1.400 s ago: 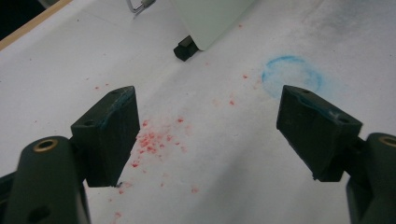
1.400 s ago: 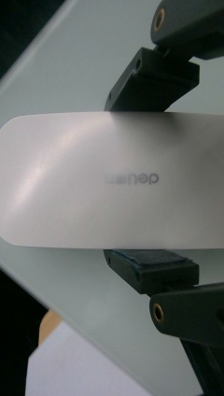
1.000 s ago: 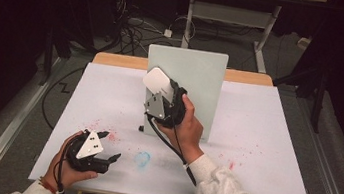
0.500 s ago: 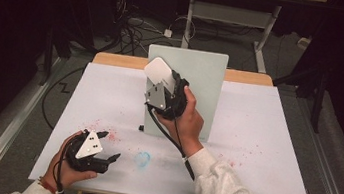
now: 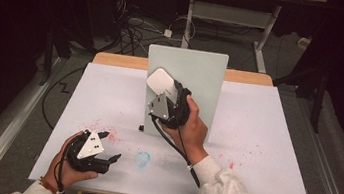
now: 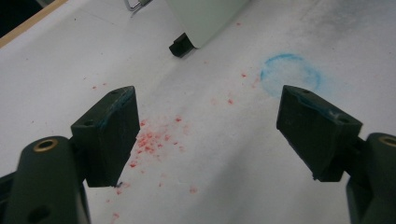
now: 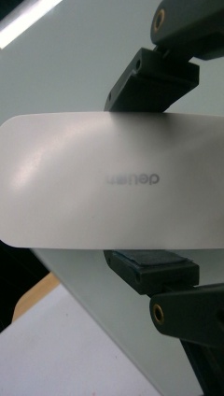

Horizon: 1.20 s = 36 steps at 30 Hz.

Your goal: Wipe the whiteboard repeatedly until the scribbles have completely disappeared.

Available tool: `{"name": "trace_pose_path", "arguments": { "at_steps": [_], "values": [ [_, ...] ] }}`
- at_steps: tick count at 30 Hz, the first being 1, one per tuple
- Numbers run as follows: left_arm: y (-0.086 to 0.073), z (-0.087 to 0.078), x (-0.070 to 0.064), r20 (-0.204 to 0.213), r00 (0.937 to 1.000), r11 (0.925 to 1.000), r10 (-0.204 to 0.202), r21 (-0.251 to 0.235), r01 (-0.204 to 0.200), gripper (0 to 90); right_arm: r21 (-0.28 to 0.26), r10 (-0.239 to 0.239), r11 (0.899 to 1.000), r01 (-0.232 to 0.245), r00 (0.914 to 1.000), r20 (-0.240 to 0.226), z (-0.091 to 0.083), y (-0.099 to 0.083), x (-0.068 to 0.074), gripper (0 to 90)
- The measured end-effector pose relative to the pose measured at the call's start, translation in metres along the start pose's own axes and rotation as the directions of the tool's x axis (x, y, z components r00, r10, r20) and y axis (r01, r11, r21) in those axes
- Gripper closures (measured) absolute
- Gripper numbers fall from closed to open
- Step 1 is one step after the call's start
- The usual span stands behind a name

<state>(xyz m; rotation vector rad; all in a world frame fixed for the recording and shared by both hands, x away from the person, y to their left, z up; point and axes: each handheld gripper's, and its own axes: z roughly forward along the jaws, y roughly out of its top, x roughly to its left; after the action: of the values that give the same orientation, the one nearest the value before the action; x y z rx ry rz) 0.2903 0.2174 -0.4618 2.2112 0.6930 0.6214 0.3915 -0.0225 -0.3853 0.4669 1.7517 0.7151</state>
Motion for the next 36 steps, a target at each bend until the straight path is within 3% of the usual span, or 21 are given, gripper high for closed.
{"name": "trace_pose_path", "arguments": {
  "at_steps": [10, 20, 25, 28, 36],
  "values": [
    [0.0, 0.001, 0.0, 0.001, 1.0, 1.0, 0.0, 0.003, 0.0, 20.5, 0.019, 0.077, 0.997, -0.077, 0.9964, 0.036, -0.01, -0.023, -0.034, 31.1],
    [0.002, 0.003, -0.003, 0.001, 1.0, 0.9999, 0.008, 0.011, -0.008, 20.5, 0.021, 0.163, 0.986, -0.165, 0.9823, 0.093, -0.03, -0.055, -0.079, 31.1],
    [0.002, 0.004, -0.002, 0.001, 1.0, 0.9999, 0.006, 0.012, -0.006, 20.5, 0.055, 0.165, 0.983, -0.173, 0.9789, 0.12, -0.037, -0.072, -0.095, 31.1],
    [0.002, 0.004, -0.002, 0.001, 0.9999, 0.9998, 0.011, 0.016, -0.011, 20.5, 0.076, 0.184, 0.978, -0.193, 0.9765, 0.113, -0.039, -0.083, -0.101, 31.1],
    [0.002, 0.004, -0.002, 0.0, 0.9999, 0.9998, 0.013, 0.017, -0.013, 20.5, 0.109, 0.143, 0.982, -0.151, 0.9868, 0.076, -0.044, -0.101, -0.095, 31.1]
  ]
}}
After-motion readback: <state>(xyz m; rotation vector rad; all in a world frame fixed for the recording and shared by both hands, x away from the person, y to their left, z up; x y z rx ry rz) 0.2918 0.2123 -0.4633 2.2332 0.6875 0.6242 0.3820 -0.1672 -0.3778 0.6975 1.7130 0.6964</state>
